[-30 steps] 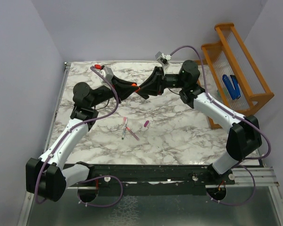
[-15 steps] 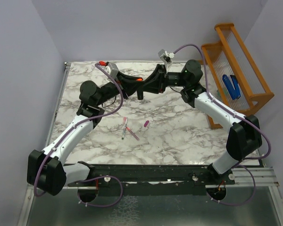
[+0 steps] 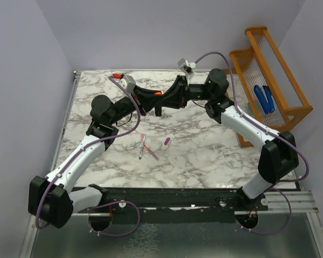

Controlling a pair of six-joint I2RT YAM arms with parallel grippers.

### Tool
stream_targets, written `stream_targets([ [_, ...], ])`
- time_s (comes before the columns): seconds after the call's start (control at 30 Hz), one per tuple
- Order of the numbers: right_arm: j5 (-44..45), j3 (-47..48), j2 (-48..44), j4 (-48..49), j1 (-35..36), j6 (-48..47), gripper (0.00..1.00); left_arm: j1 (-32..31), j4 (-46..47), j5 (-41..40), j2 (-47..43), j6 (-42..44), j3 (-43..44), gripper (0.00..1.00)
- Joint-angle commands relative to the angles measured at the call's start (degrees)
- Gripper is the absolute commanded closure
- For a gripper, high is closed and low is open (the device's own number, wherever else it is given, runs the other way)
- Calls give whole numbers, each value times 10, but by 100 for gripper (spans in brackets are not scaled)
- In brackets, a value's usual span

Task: Insert the pens into the pen caps

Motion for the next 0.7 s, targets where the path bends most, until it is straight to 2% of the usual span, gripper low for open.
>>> stream_targets([
  [0.0, 62, 36, -46, 103, 20, -1, 100, -26, -215, 45, 22, 37, -40, 100],
  [0.13, 60, 37, -39, 115, 20, 11, 100, -26, -208, 40, 29, 18, -34, 100],
  [0.17, 61, 36, -39, 113, 20, 12, 100, -26, -211, 41, 33, 15, -27, 96],
  [0.27, 65, 34, -41, 100, 21, 8, 100, -26, -205, 51, 44, 9, -13, 67],
  [0.33, 68, 29, -41, 94, 20, 5, 99, -26, -200, 53, 46, 5, -3, 51],
  [0.37, 69, 25, -42, 92, 20, 4, 99, -25, -199, 53, 46, 5, 2, 30],
  [0.4, 71, 21, -42, 90, 20, 3, 100, -26, -198, 53, 47, 5, 7, 16],
  [0.43, 73, 15, -43, 87, 20, 1, 100, -26, -197, 53, 46, 6, 14, 7],
  [0.5, 80, 2, -45, 82, 20, -3, 100, -25, -199, 52, 46, 10, 28, 1],
  [0.67, 128, -39, -51, 20, 19, -47, 99, -17, -215, 48, 31, 27, 58, 1],
])
